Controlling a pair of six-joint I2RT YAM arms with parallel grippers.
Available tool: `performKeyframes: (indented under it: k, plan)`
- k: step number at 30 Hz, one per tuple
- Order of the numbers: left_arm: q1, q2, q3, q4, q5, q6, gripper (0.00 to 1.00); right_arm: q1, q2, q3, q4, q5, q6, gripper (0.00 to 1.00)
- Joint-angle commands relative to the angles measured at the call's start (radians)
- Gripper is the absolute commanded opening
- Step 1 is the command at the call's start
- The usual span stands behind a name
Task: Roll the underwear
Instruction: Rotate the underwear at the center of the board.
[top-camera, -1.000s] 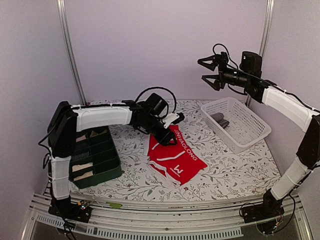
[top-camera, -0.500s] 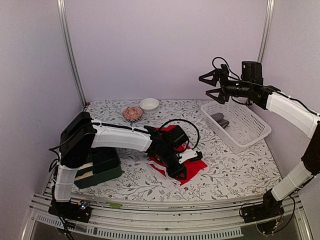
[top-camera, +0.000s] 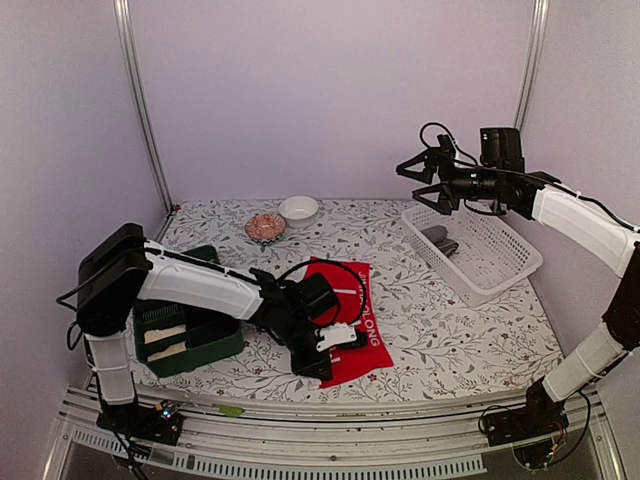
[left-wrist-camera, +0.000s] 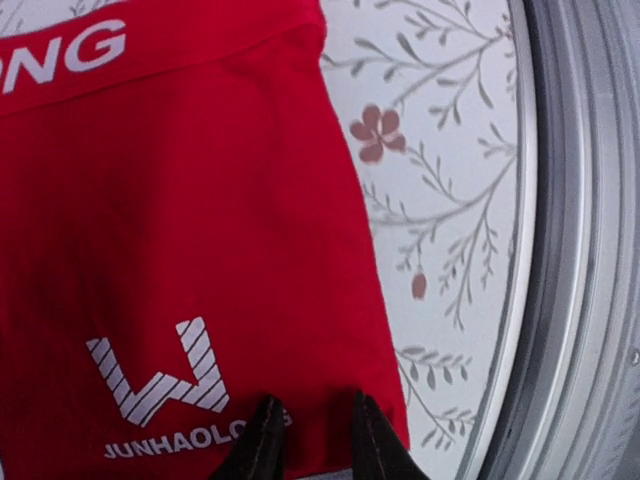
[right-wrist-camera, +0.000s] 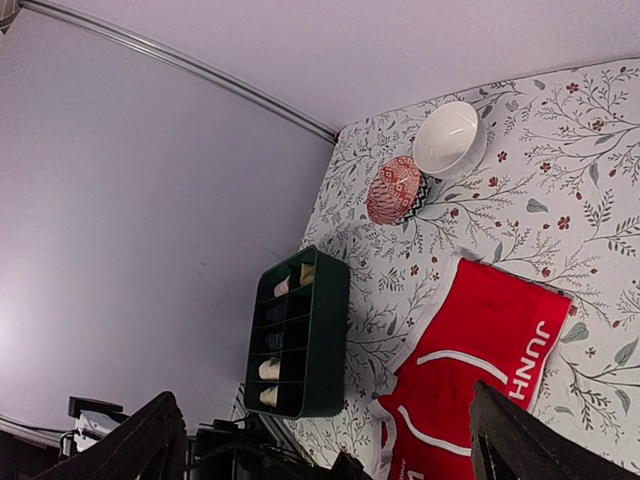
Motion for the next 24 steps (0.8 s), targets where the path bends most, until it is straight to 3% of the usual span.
performKeyframes:
  k: [1, 3, 6, 11, 17, 24]
  plan:
    - [-0.004, -0.109, -0.122, -0.073, -0.001, 0.018, 0.29, -0.003, 0.017, -0.016, -0.053, -0.033, -0.103, 0.99]
    - [0.0, -0.145, -0.095, -0.073, 0.016, 0.008, 0.36, -0.001, 0.029, -0.032, -0.053, -0.045, -0.144, 0.98]
    - [0.045, -0.169, -0.001, -0.074, 0.024, -0.011, 0.39, 0.015, 0.074, -0.006, -0.092, -0.039, -0.232, 0.88]
    - [0.249, -0.126, 0.179, -0.057, 0.046, -0.099, 0.4, 0.097, 0.243, 0.204, -0.29, 0.075, -0.447, 0.7]
    - [0.392, 0.036, 0.382, -0.084, -0.068, -0.121, 0.42, 0.123, 0.414, 0.321, -0.34, 0.144, -0.546, 0.49]
    - [0.478, 0.247, 0.613, -0.112, -0.042, -0.153, 0.41, 0.145, 0.547, 0.375, -0.408, 0.218, -0.636, 0.4]
